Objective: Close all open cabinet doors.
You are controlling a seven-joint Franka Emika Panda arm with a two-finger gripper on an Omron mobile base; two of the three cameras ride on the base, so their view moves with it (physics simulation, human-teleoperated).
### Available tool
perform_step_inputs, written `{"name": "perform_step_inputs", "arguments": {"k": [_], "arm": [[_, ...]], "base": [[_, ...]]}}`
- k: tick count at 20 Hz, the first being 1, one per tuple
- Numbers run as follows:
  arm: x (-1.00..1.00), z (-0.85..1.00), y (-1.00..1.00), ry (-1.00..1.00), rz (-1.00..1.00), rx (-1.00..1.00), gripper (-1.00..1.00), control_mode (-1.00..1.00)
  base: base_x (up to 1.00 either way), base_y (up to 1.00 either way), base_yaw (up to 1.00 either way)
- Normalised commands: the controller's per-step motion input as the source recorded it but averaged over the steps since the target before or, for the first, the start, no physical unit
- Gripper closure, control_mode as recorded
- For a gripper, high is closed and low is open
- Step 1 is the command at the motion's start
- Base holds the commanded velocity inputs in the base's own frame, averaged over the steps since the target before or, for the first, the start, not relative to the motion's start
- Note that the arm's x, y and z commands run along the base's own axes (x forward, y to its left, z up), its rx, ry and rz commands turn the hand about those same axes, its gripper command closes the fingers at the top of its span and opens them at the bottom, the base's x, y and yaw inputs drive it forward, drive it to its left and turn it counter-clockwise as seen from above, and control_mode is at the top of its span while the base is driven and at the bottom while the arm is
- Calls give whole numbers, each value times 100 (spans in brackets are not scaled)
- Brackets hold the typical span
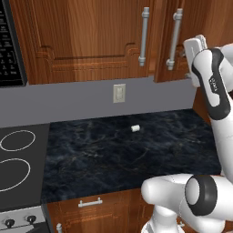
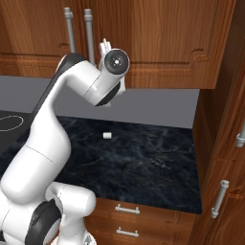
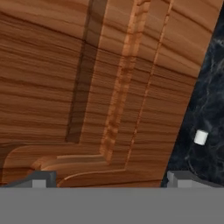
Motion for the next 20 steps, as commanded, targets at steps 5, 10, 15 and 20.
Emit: {"name": "perform_step_inputs", "arguments": {"k": [5, 10, 15, 20], "arm": [[38, -16, 7, 0, 0, 6, -100, -100], [49, -20, 6, 0, -4, 5, -100, -100], [44, -17, 4, -1, -6, 6, -100, -100], [43, -21, 1, 0, -7, 4, -100, -100]], "base": [[0, 0, 0], [0, 0, 0], [0, 0, 0], [0, 0, 0]]}}
